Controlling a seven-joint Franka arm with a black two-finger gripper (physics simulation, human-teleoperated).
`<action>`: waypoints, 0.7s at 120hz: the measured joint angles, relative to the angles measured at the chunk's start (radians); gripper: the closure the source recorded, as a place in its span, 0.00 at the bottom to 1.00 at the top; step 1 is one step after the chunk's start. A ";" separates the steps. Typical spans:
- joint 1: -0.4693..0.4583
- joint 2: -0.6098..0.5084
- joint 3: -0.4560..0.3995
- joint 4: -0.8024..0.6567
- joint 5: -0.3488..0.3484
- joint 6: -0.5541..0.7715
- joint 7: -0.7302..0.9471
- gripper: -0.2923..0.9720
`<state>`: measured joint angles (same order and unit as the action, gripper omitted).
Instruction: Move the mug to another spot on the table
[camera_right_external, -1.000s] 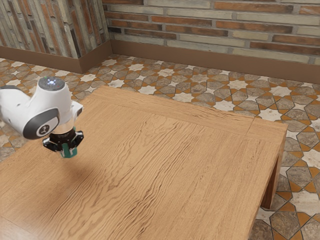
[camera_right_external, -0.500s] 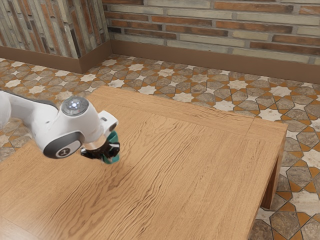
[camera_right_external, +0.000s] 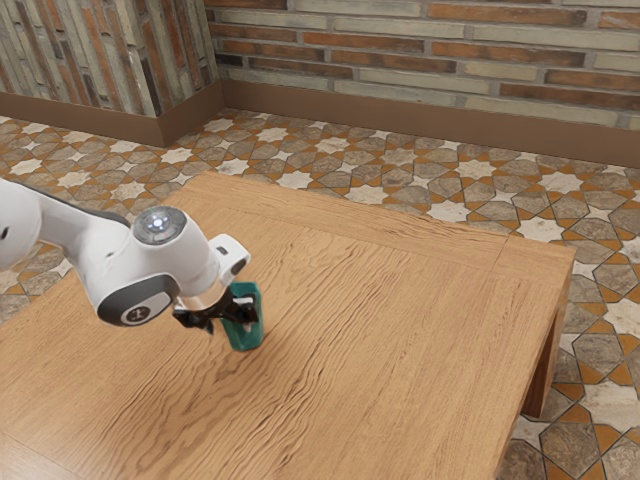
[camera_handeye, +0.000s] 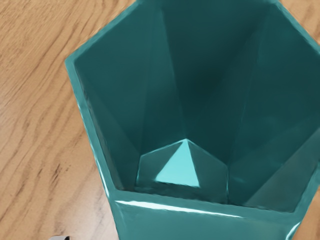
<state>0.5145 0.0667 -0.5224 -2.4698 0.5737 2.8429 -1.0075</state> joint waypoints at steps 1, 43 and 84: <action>0.000 -0.003 0.000 -0.001 0.000 0.000 0.000 0.38; -0.015 -0.197 -0.017 -0.011 0.001 -0.028 0.005 0.26; -0.073 -0.192 -0.021 0.332 -0.186 -0.398 0.095 0.24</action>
<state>0.4415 -0.1253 -0.5436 -2.1381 0.3882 2.4453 -0.9124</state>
